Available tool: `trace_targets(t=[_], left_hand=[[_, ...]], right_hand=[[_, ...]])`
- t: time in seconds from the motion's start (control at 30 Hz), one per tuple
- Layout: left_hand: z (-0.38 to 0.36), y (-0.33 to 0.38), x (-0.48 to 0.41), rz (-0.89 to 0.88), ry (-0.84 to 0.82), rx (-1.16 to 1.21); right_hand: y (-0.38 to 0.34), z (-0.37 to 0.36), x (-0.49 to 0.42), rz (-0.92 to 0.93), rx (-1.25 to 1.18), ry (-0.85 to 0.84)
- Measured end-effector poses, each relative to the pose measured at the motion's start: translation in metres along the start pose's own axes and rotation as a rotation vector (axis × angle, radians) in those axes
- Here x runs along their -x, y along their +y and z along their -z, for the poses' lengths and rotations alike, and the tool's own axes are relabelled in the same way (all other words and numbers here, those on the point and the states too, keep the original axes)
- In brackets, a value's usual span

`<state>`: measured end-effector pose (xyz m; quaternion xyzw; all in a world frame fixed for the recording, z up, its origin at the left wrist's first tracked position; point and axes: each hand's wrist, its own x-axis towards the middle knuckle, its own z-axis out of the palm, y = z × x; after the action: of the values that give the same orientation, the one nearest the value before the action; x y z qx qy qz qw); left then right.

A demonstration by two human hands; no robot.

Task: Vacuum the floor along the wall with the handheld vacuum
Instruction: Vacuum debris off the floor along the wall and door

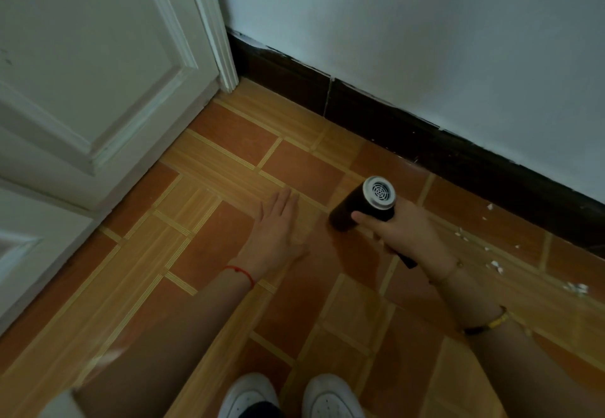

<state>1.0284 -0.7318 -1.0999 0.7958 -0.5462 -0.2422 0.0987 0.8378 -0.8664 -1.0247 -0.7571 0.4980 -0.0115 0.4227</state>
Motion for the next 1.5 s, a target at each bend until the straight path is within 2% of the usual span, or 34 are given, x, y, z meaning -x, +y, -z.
trace_targets(t=[0.03, 0.17, 0.27, 0.33, 0.43, 0.57, 0.77, 0.97, 1.07, 1.17, 1.3, 1.4, 1.5], left_hand=[[-0.002, 0.004, -0.002, -0.008, -0.004, -0.006], [-0.012, 0.026, -0.011, -0.047, -0.021, -0.014], [-0.020, 0.042, -0.018, -0.097, -0.031, 0.050], [-0.024, 0.052, -0.021, -0.128, -0.038, 0.070], [-0.029, 0.065, -0.025, -0.169, -0.053, 0.048], [-0.036, 0.081, -0.027, -0.217, -0.073, -0.005], [-0.040, 0.115, -0.030, -0.318, -0.111, -0.063], [-0.052, 0.151, -0.032, -0.404, -0.169, -0.105], [-0.061, 0.168, -0.032, -0.439, -0.183, -0.114], [-0.070, 0.181, -0.030, -0.466, -0.208, -0.122], [-0.076, 0.188, -0.033, -0.505, -0.225, -0.174], [-0.075, 0.191, -0.038, -0.520, -0.234, -0.181], [-0.073, 0.194, -0.045, -0.538, -0.237, -0.179]], right_hand=[[0.004, 0.001, 0.005, -0.002, 0.010, -0.011], [0.021, 0.003, 0.017, 0.024, 0.077, 0.123], [0.029, 0.008, 0.021, -0.019, 0.083, 0.040], [0.034, 0.008, 0.026, -0.024, 0.073, 0.051], [0.048, 0.009, 0.035, -0.042, 0.014, 0.195], [0.068, 0.022, 0.049, -0.110, -0.091, 0.234], [0.112, 0.056, 0.078, -0.215, -0.165, 0.491], [0.148, 0.073, 0.100, -0.286, -0.091, 0.505], [0.154, 0.070, 0.105, -0.270, -0.021, 0.510], [0.157, 0.068, 0.105, -0.276, -0.058, 0.463], [0.163, 0.072, 0.103, -0.274, -0.054, 0.528], [0.164, 0.076, 0.097, -0.264, -0.082, 0.489], [0.163, 0.077, 0.088, -0.237, -0.020, 0.535]])
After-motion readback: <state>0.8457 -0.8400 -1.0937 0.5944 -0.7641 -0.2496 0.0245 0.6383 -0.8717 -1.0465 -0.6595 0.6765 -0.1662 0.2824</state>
